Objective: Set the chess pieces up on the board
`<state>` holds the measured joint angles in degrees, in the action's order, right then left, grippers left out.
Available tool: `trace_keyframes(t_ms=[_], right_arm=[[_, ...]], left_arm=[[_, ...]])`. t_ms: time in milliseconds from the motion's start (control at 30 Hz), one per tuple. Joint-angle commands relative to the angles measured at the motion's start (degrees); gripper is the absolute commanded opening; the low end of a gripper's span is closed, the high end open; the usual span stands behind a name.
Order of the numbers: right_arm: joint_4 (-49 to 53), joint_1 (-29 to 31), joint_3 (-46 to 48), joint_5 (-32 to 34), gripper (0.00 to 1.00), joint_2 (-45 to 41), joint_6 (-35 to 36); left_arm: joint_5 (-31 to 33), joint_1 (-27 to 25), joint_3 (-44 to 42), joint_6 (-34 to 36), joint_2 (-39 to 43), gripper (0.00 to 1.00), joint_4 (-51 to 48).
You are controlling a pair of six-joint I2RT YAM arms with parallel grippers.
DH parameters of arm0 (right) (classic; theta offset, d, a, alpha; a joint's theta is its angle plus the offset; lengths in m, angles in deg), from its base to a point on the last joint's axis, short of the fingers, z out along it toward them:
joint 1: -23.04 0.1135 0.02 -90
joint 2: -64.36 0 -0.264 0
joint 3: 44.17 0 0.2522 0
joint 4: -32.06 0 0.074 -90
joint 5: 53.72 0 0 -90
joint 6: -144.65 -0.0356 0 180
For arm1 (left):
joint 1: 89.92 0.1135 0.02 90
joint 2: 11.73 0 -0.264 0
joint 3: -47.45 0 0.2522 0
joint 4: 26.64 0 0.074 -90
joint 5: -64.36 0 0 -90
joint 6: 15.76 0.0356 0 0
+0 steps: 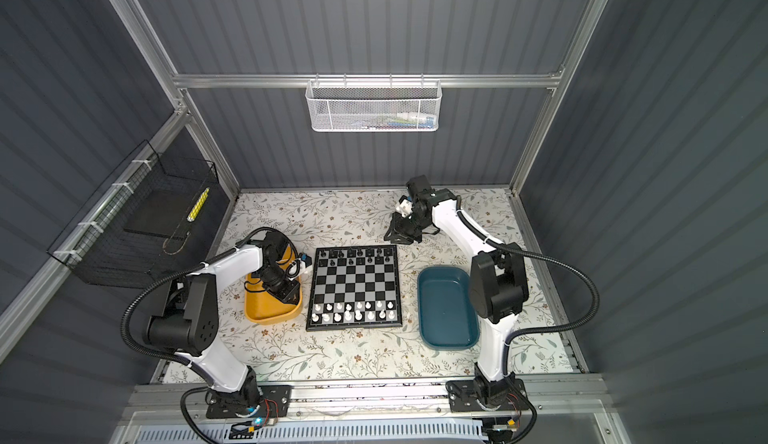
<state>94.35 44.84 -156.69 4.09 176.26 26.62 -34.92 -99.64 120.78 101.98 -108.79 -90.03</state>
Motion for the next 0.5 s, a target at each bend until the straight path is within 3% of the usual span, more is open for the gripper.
trace_keyframes(t_ms=[0, 467], right_arm=[[1.6, 0.4, -1.9, -0.7, 0.28, 0.5, 1.0], [1.7, 0.4, -2.0, -0.9, 0.28, 0.5, 1.1]], left_arm=[[-1.2, -0.3, 1.1, -0.8, -0.7, 0.26, 0.0], [-1.0, -0.4, 1.2, -0.8, -0.6, 0.17, -0.2]])
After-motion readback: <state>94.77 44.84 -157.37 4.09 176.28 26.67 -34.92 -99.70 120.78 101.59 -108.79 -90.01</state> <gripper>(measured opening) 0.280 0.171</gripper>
